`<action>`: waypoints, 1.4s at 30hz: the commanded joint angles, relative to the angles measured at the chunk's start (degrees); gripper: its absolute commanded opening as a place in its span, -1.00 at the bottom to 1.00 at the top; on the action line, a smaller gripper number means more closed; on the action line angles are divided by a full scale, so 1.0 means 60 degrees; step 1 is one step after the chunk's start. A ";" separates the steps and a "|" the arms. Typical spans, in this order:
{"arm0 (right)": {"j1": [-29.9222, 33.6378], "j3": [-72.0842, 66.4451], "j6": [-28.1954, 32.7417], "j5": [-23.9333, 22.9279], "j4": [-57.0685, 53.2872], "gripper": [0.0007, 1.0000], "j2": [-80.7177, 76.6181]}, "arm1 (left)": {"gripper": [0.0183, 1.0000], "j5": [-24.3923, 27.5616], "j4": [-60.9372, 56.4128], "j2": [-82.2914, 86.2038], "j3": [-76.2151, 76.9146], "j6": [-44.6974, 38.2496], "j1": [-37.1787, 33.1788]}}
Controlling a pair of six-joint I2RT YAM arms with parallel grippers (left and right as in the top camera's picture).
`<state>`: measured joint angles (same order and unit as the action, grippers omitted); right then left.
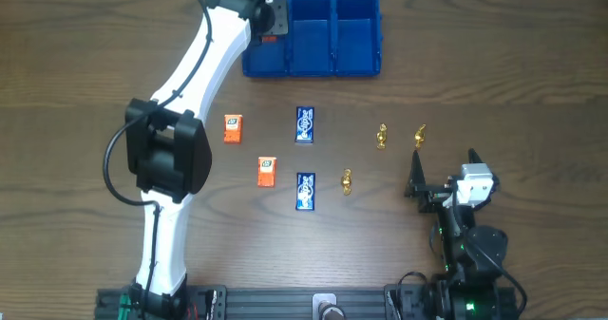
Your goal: Sort Candies Into Trays
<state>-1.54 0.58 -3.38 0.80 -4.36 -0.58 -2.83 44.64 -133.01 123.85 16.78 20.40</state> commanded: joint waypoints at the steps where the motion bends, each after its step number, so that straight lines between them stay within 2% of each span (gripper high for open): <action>1: -0.0036 -0.0022 0.0113 -0.0051 -0.0055 1.00 0.0069 | -0.32 0.0146 0.0178 -0.0011 0.0368 0.0131 -0.0237; 4: -0.0036 -0.0022 0.0113 -0.0051 -0.0055 1.00 0.0069 | -0.27 0.0044 0.0229 -0.0011 0.0368 0.0066 -0.0211; 5: -0.0036 -0.0022 0.0113 -0.0051 -0.0055 1.00 0.0069 | -0.19 0.0000 0.0280 -0.0011 0.0368 0.0066 -0.0197; 6: -0.0036 -0.0022 0.0113 -0.0051 -0.0055 1.00 0.0069 | 0.03 -0.0022 0.0306 -0.0011 0.0368 0.0066 -0.0197; 7: -0.0036 -0.0022 0.0113 -0.0051 -0.0055 1.00 0.0069 | 0.16 -0.0022 0.0306 -0.0011 0.0368 0.0062 -0.0200; 8: -0.0036 -0.0022 0.0113 -0.0055 -0.0055 1.00 0.0069 | 0.50 -0.0022 0.0306 -0.0007 0.0368 0.0044 -0.0200; 11: -0.0036 -0.0022 0.0113 -0.0051 -0.0055 1.00 0.0069 | 0.86 -0.0025 0.0426 0.0266 0.0295 -0.0044 -0.0211; 12: -0.0036 -0.0022 0.0113 -0.0051 -0.0055 1.00 0.0069 | 0.89 -0.0025 0.0361 0.0838 -0.0087 0.0000 -0.0211; 18: -0.0036 -0.0022 0.0113 -0.0055 -0.0055 1.00 0.0069 | 0.92 -0.0237 -0.1989 0.6470 -0.6331 0.0102 0.0084; 21: -0.0036 -0.0022 0.0113 -0.0051 -0.0055 1.00 0.0069 | 0.92 -0.0627 -0.2182 0.7796 -0.8444 0.0280 0.0273; 25: -0.0036 -0.0022 0.0113 -0.0055 -0.0055 1.00 0.0069 | 0.92 -0.0616 -0.2958 0.8051 -1.0557 0.0353 0.0277; 30: -0.0036 -0.0022 0.0113 -0.0051 -0.0055 1.00 0.0069 | 0.90 -0.0616 -0.3730 0.7289 -1.1559 0.0499 0.0237; 42: -0.0036 -0.0022 0.0113 -0.0051 -0.0055 1.00 0.0069 | 0.85 -0.0452 -0.4240 0.5373 -1.1610 0.0415 -0.0219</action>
<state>-1.54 0.58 -3.38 0.75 -4.36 -0.58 -5.32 19.81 -98.74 53.87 19.49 19.97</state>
